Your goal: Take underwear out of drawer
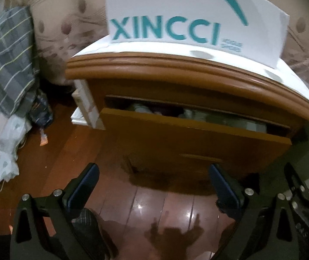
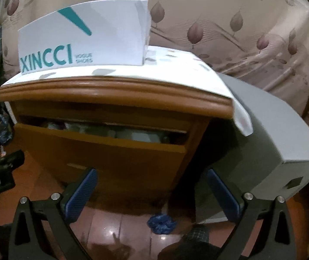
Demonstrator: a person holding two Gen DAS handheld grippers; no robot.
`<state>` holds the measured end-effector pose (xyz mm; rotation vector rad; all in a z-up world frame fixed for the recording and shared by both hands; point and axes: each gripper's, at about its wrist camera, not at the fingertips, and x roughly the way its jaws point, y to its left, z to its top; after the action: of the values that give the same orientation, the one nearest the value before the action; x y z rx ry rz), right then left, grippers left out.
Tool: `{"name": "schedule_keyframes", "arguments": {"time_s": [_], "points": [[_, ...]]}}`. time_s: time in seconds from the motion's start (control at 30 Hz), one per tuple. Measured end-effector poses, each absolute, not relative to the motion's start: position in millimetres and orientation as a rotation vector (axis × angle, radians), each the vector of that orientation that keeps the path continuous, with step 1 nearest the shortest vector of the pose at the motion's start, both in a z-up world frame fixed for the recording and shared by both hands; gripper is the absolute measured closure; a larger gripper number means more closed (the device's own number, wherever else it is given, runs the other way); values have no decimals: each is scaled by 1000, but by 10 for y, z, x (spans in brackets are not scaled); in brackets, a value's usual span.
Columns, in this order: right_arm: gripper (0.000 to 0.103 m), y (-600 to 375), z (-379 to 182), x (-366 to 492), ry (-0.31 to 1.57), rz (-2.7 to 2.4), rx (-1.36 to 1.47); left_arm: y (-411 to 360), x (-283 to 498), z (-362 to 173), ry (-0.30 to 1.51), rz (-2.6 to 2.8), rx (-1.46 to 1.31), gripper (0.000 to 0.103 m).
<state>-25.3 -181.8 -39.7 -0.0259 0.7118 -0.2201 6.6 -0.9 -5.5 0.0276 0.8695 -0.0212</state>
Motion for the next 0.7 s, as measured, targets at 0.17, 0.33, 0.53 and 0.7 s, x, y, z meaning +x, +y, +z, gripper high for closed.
{"name": "schedule_keyframes", "arguments": {"time_s": [0.17,0.33,0.53,0.7], "points": [[0,-1890,-443,-205,745,-227,7,-68,56,-48,872,-59,32,4],[0,-1863,-438,-193,739,-245,-12,-71,63,-83,887,-74,16,4],[0,-1829,-467,-192,744,-241,-21,-96,88,-120,880,-57,55,4],[0,-1814,-477,-180,753,-225,-18,-75,117,-219,930,-87,25,4]]}}
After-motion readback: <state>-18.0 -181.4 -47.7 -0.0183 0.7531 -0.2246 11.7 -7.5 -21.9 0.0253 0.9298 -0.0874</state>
